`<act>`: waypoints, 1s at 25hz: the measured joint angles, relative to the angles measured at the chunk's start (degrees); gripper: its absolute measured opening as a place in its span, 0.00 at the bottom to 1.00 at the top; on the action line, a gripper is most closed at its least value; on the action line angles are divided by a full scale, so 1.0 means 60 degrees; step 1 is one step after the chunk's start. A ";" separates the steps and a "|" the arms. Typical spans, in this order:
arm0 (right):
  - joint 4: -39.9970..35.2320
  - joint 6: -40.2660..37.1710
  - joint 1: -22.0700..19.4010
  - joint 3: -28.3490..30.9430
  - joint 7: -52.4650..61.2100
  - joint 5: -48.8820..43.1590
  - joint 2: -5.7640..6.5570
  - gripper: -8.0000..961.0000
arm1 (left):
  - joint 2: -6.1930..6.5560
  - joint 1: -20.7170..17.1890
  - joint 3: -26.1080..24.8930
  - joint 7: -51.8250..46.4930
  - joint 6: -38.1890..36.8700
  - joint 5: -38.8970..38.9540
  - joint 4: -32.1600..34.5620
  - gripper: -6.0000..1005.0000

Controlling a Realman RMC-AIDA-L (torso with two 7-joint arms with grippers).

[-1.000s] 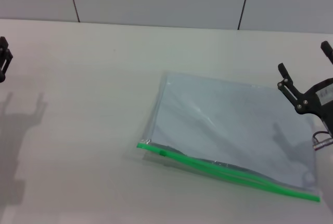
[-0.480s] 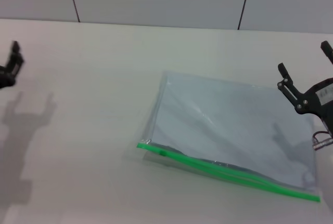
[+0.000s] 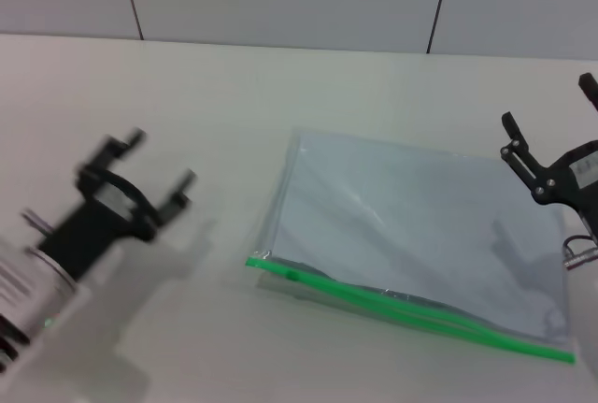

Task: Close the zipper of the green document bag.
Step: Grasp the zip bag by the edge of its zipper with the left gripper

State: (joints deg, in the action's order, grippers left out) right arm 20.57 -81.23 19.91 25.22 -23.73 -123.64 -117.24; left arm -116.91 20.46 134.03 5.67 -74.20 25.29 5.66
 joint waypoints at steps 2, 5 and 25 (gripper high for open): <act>0.0000 -0.0030 -0.0005 0.0000 -0.0001 0.0000 0.0000 0.89 | -0.0002 -0.0112 0.0001 0.0322 0.0164 -0.0777 0.0177 0.78; 0.0003 -0.0058 -0.0016 0.0001 -0.0006 -0.0002 0.0000 0.89 | -0.0003 -0.0168 0.0001 0.0452 0.0421 -0.1667 0.0253 0.78; 0.0104 -0.0239 0.0014 0.0001 -0.0087 -0.0058 0.0000 0.89 | -0.0033 0.0372 0.0802 0.1781 0.1073 -0.2893 0.0530 0.78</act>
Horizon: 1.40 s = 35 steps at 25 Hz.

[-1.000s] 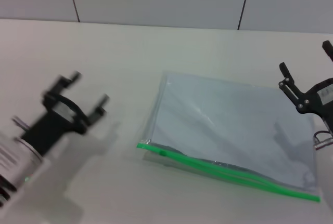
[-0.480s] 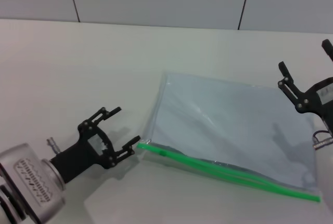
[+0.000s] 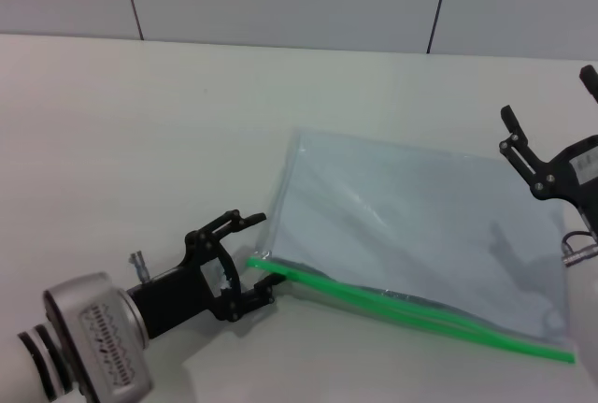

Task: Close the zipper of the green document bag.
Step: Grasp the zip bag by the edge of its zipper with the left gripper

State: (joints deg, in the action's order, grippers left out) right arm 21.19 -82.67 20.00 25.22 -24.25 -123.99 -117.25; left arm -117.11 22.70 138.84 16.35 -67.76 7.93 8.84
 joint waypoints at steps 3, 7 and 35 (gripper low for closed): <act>0.0000 -0.0004 0.0032 0.0000 0.0000 -0.0004 0.0000 0.89 | -0.0016 0.0098 0.0017 0.0508 0.0205 0.0000 0.0004 0.78; 0.0013 -0.0006 0.0085 -0.0018 0.0035 -0.0004 0.0000 0.89 | -0.0021 0.0263 0.0012 0.1069 0.0321 0.0042 0.0006 0.78; 0.0131 -0.0004 0.0483 -0.0421 0.0013 -0.0004 0.0000 0.89 | -0.0064 0.0803 0.0019 0.2988 0.1033 0.0019 0.0207 0.60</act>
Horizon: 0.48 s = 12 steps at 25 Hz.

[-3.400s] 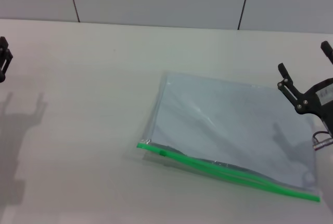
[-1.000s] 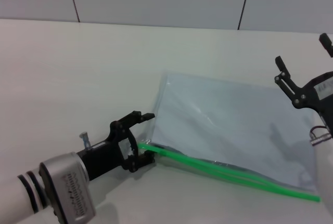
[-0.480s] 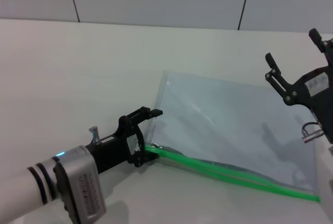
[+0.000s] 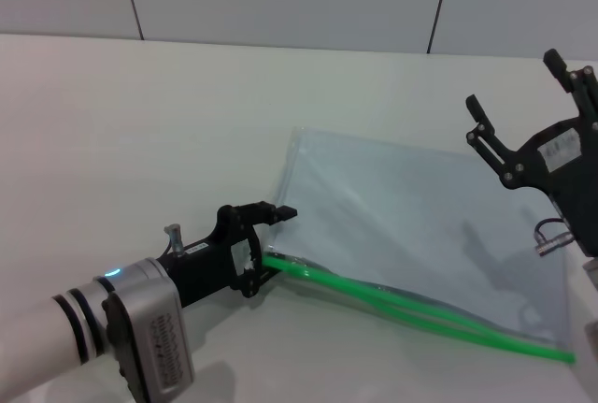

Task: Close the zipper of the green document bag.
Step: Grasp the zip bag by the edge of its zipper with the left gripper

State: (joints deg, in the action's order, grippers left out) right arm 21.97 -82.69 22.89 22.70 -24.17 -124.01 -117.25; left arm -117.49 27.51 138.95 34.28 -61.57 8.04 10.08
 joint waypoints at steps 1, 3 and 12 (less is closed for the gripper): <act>0.0000 0.0003 0.0004 -0.0008 0.0000 0.0000 0.0000 0.89 | -0.0001 0.0004 0.0000 0.0030 0.0013 -0.0003 0.0001 0.53; 0.0000 0.0012 0.0009 -0.0038 0.0000 0.0000 0.0000 0.89 | -0.0002 0.0016 0.0015 0.0119 0.0022 -0.0027 0.0003 0.46; 0.0000 0.0014 0.0023 -0.0060 0.0017 0.0000 0.0000 0.88 | -0.0003 0.0003 0.0113 0.0227 0.0015 -0.0100 0.0004 0.11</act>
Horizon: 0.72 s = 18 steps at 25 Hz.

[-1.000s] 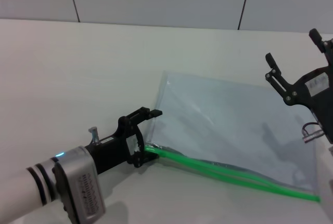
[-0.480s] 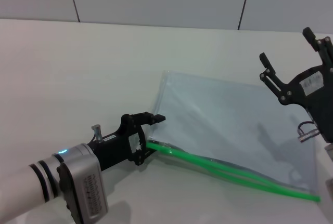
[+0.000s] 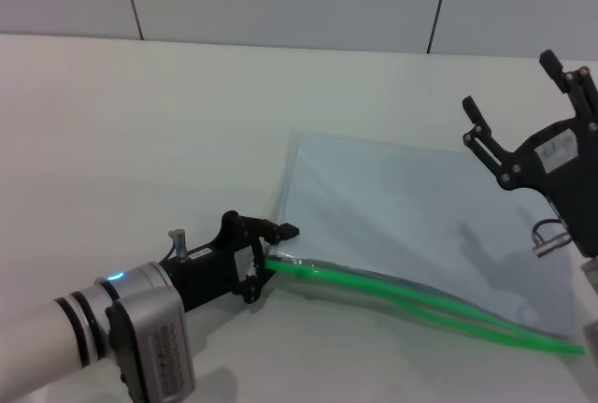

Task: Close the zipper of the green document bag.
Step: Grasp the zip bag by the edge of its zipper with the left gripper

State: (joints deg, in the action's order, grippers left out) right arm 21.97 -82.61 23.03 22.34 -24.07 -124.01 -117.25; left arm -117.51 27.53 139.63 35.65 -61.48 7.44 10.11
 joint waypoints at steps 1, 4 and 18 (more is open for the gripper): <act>0.0000 0.0000 0.0000 -0.0004 -0.0008 0.0000 0.0000 0.88 | -0.0003 -0.0001 -0.0001 0.0005 0.0000 0.0003 0.0000 0.10; 0.0000 0.0003 0.0002 -0.0007 -0.0026 0.0000 0.0002 0.88 | -0.0009 -0.0003 -0.0044 0.0007 0.0008 0.0023 0.0000 0.08; -0.0190 0.0274 0.0698 -0.1055 0.1296 -0.0430 0.0082 0.87 | -0.0017 -0.0007 -0.0099 -0.0016 0.0015 0.0163 0.0016 0.06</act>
State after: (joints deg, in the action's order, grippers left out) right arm 20.83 -80.97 27.22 16.01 -16.30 -126.59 -116.76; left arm -117.62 27.49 139.04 35.55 -61.39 8.42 10.20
